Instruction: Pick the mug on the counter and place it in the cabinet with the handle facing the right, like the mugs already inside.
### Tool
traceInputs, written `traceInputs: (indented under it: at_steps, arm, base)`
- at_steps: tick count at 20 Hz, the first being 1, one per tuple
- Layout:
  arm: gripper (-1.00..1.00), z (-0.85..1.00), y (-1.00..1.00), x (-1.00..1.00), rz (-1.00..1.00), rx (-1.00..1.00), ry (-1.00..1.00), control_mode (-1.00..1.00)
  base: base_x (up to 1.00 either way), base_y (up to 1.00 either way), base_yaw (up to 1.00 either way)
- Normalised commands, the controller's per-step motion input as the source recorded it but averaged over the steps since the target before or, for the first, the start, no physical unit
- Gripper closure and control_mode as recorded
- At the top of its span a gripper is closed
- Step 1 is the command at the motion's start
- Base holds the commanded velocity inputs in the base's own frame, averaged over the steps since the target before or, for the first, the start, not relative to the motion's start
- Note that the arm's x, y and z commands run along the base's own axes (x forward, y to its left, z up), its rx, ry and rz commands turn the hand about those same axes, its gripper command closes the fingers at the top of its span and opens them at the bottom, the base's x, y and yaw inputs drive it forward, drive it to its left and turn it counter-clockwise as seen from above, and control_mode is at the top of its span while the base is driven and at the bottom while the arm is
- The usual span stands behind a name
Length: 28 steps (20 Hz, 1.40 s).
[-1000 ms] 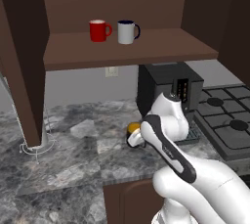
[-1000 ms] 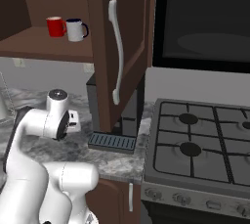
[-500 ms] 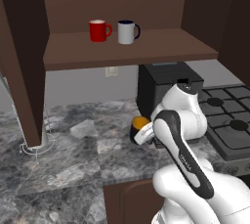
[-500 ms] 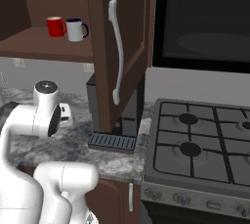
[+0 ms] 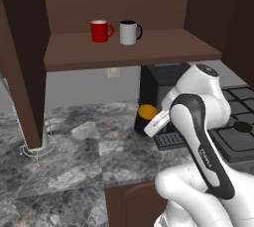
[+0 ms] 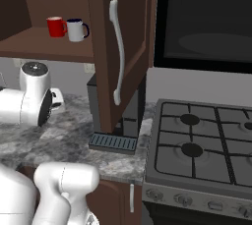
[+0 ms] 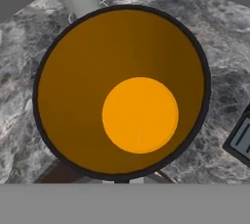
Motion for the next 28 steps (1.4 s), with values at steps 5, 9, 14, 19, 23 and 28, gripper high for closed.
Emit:
traceInputs:
  at_steps: [5, 9, 14, 19, 23, 28]
  arm:
    - [1.00, 0.52, 0.04, -0.19, 0.00, 0.03, -0.02, -1.00]
    - [1.00, 0.53, 0.05, -0.29, 0.06, 0.04, -0.01, -1.00]
    - [1.00, 0.36, 0.01, -0.20, 0.15, 0.00, 0.03, -1.00]
    - [1.00, 0.17, 0.02, -0.42, 0.09, 0.02, -0.15, -1.00]
    - [1.00, 0.11, 0.13, -0.25, 0.01, 0.00, -0.25, -1.00]
    - [1.00, -0.01, -0.06, 0.09, -0.01, 0.18, -0.18, -1.00]
  base:
    - [0.00, 0.00, 0.00]
    - [0.00, 0.00, 0.00]
    - [0.00, 0.00, 0.00]
    - [0.00, 0.00, 0.00]
    - [0.00, 0.00, 0.00]
    - [0.00, 0.00, 0.00]
